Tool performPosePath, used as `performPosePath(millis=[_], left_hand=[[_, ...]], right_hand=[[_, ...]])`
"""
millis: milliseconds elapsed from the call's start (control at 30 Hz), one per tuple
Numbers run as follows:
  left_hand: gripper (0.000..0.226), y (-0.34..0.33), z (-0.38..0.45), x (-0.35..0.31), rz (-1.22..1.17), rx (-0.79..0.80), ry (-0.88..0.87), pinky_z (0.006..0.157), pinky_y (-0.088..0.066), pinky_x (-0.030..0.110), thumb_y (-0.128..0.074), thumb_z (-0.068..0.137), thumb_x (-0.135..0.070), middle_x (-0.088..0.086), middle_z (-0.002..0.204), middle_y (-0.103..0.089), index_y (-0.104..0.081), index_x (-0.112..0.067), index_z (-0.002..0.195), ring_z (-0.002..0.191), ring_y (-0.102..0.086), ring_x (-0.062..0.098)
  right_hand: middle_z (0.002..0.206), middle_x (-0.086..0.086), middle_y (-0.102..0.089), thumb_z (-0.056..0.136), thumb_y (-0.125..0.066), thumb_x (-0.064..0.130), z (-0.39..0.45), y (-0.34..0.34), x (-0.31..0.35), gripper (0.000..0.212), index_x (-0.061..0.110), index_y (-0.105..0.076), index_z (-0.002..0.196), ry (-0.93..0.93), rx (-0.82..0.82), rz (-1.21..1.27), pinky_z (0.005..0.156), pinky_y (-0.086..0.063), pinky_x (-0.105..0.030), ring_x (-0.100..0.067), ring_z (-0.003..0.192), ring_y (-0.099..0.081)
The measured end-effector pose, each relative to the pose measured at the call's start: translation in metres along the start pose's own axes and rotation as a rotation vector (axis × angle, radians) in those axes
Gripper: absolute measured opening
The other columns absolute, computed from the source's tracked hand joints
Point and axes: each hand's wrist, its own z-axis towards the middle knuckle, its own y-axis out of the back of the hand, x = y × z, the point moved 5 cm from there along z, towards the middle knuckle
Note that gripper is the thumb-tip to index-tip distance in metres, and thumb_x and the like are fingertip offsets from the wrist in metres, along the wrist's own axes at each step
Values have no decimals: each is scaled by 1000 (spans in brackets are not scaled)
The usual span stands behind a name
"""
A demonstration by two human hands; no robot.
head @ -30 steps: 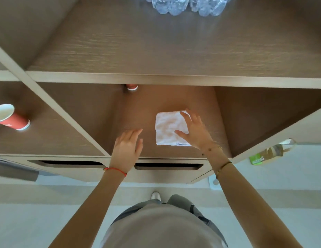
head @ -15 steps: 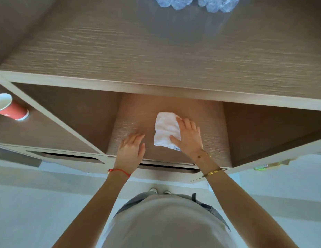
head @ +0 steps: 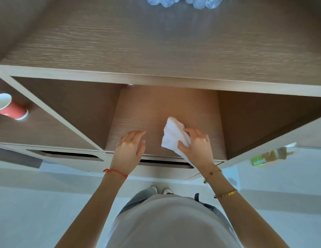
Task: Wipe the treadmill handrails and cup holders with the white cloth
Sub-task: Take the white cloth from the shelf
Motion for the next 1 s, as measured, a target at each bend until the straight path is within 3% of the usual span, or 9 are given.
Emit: performPosePath(millis=[100,200,367,533,700,833,1000], left_hand=[[33,3,-9,-8,-23,14,-15,101,-45,43,-56,95,-14,6,122,-64,-61,-11,128,115,-57,25],[34,7,-17,-15,-68,53,-46,103,-46,42,-53,97,-16,6,125,-62,-59,-13,130,117,-56,23],[33,16,-34,-31,-110,119,-200,95,-50,36,-54,97,-16,4,120,-64,-59,-13,129,112,-56,22],[33,25,-56,-37,-158,209,-372,92,-50,40,-54,96,-14,5,116,-65,-60,-11,128,106,-59,25],[32,33,-93,-44,-180,305,-577,97,-49,40,-56,95,-11,5,122,-65,-60,-9,127,112,-60,23],[33,37,-131,-58,-215,417,-712,100,-48,40,-56,95,-12,8,122,-65,-60,-6,127,115,-59,23],[33,36,-181,-86,-229,552,-882,99,-48,40,-54,97,-13,8,121,-65,-59,-5,128,115,-60,22]], right_hand=[[105,-2,-65,81,-68,31,-24,17,1,38,11,-62,112,-51,-54,-35,87,-30,-31,-23,95,-59],[104,-5,-64,80,-71,27,-51,32,3,39,8,-61,113,-110,-97,13,85,-41,-36,-25,92,-59],[108,-2,-59,82,-71,33,-107,48,11,41,12,-57,115,-237,-168,36,65,-50,-30,-21,85,-59],[108,-3,-57,81,-72,33,-177,49,32,43,13,-56,117,-398,-263,22,67,-52,-37,-28,87,-60],[106,-3,-58,81,-71,37,-261,44,68,46,13,-57,117,-573,-342,-8,62,-42,-29,-26,81,-59],[101,-4,-58,80,-73,32,-327,44,98,44,10,-59,115,-697,-423,11,61,-48,-34,-28,78,-60],[101,0,-57,79,-69,38,-414,41,126,46,13,-57,116,-898,-528,4,57,-43,-31,-25,76,-58]])
